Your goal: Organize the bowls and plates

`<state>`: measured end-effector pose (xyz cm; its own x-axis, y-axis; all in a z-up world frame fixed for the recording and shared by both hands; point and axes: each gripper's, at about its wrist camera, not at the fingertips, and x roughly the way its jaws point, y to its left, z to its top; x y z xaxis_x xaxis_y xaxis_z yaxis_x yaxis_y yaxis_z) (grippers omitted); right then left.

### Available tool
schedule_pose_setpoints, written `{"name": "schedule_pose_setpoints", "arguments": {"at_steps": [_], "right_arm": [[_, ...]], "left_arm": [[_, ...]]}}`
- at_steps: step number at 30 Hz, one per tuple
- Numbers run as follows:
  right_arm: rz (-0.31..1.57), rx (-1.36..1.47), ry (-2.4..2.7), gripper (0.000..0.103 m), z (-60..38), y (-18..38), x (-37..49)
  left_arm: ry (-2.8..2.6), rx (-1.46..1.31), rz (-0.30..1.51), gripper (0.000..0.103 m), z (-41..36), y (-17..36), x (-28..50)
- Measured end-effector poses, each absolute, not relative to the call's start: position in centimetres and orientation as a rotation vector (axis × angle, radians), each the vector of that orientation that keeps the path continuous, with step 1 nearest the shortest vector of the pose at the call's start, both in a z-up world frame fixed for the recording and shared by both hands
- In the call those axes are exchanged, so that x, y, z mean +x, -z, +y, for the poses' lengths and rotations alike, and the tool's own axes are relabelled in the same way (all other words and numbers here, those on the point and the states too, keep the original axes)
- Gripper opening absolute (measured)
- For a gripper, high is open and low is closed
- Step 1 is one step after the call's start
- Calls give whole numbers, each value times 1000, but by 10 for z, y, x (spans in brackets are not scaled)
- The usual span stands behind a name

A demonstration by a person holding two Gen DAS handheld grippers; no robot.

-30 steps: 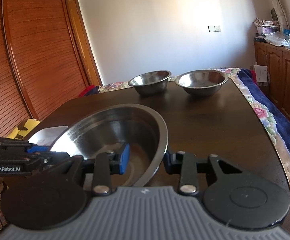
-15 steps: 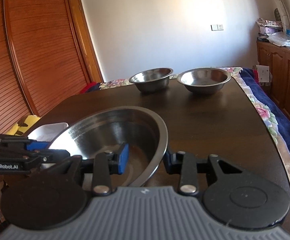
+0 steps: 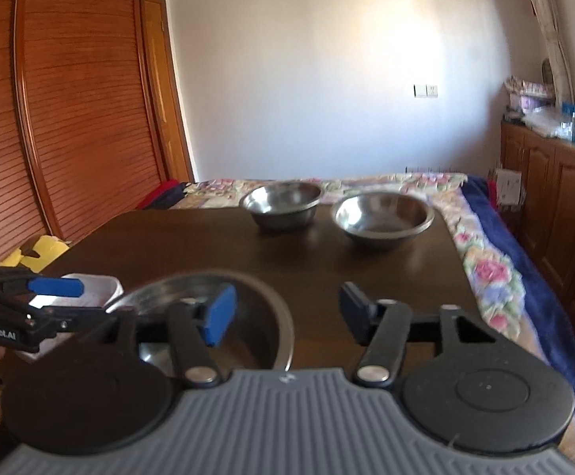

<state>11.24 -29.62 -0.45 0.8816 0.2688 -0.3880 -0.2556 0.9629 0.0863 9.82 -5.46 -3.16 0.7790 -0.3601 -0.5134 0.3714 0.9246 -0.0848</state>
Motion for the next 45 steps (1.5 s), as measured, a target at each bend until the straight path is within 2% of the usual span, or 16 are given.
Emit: {"name": "schedule_pose_setpoints", "arguments": {"at_steps": [1,4,13,22,36,40,45], "right_arm": [[399,17,-272,84,-297,0,115],[383,-4,-277,92,-303,-12,123],[369,-56,-303,100,-320,-51,154],[445,-96,-361,100,-334,-65,220],[573,-115,-426,99,-325,-61,304],[605,-96,-449,92,-319,-55,319],[650,-102,-468,89,-308,-44,337]], "left_arm": [[393,22,546,95,-54,30,101],[382,28,531,97,-53,21,111],[366,14,472,98,-54,-11,150],[342,57,465,101,-68,-29,203],[332,83,527,100,-88,-23,280],[336,76,541,100,-92,-20,295],[338,64,571,100,-95,-10,316]]}}
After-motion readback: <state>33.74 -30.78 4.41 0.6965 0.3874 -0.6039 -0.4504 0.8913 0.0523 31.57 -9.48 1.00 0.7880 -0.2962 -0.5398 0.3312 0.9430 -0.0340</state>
